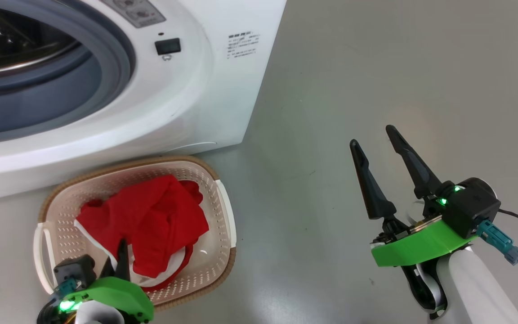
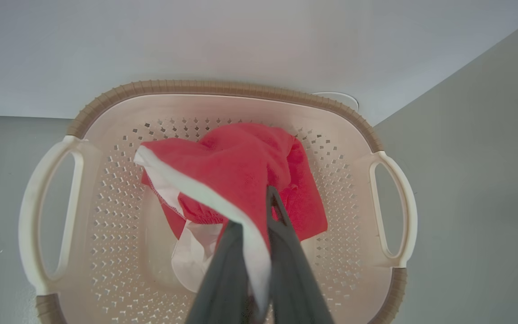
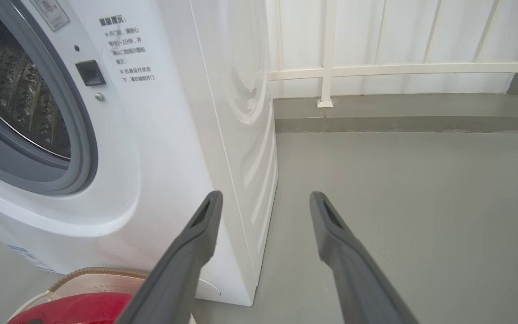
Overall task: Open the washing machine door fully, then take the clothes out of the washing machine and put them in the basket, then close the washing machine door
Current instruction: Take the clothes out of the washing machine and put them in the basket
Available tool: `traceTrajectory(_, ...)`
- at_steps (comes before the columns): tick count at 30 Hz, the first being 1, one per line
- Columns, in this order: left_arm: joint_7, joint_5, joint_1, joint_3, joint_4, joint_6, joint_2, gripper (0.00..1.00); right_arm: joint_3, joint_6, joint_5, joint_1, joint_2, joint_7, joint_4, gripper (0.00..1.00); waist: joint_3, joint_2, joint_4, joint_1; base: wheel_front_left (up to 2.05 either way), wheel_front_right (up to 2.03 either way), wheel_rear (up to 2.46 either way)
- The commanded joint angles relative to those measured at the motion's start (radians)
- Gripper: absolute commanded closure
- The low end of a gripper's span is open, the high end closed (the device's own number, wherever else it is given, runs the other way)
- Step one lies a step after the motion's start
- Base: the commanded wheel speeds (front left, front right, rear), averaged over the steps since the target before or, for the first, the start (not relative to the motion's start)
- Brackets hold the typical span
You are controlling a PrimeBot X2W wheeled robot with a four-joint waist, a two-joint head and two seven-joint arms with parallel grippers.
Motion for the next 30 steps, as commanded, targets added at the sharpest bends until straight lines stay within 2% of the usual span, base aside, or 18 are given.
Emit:
traceTrajectory(1, -0.012, -0.011, -0.006, 0.019, -0.001, -0.005, 0.009, 1.00, 0.017, 0.003, -0.002, -0.004, -0.001, -0.006, -0.020, 0.00, -0.005, 0.0000, 0.004, 0.0000, 0.00, 0.00, 0.00)
traceTrajectory(4, -0.012, -0.025, -0.011, 0.012, 0.019, -0.003, 0.009, 1.00, 0.017, 0.003, -0.004, -0.001, -0.001, -0.006, -0.015, 0.00, -0.021, 0.0000, 0.012, 0.0000, 0.00, 0.00, 0.00)
traceTrajectory(5, -0.012, -0.028, -0.011, 0.007, 0.023, -0.002, 0.009, 0.68, 0.017, 0.003, -0.005, 0.001, -0.001, -0.006, -0.012, 0.00, -0.029, 0.0000, 0.015, 0.0000, 0.00, 0.00, 0.00)
traceTrajectory(6, -0.012, -0.032, -0.009, 0.001, 0.026, 0.001, 0.009, 0.44, 0.018, 0.003, -0.006, 0.004, -0.001, -0.006, -0.008, 0.00, -0.039, 0.0000, 0.017, 0.0000, 0.00, 0.00, 0.00)
traceTrajectory(7, -0.012, -0.036, -0.006, -0.002, 0.025, 0.007, 0.009, 0.00, 0.020, 0.003, -0.007, 0.007, -0.001, -0.006, -0.005, 0.00, -0.049, 0.0000, 0.019, 0.0000, 0.00, 0.00, 0.00)
traceTrajectory(11, -0.012, -0.039, 0.012, -0.013, -0.017, 0.022, 0.009, 0.00, 0.024, 0.003, -0.008, 0.019, -0.001, -0.006, 0.006, 0.00, -0.092, 0.0000, 0.032, 0.0000, 0.00, 0.00, 0.00)
traceTrajectory(23, -0.012, 0.005, 0.143, -0.028, -0.320, 0.062, 0.009, 0.00, 0.014, 0.003, -0.030, 0.092, -0.001, -0.006, 0.044, 0.00, -0.255, 0.0000, 0.095, 0.0000, 0.00, 0.00, 0.00)
traceTrajectory(30, -0.012, 0.055, 0.207, -0.034, -0.459, 0.065, 0.009, 0.00, -0.006, 0.003, -0.037, 0.136, -0.001, -0.006, 0.061, 0.00, -0.323, 0.0000, 0.118, 0.0000, 0.00, 0.00, 0.00)
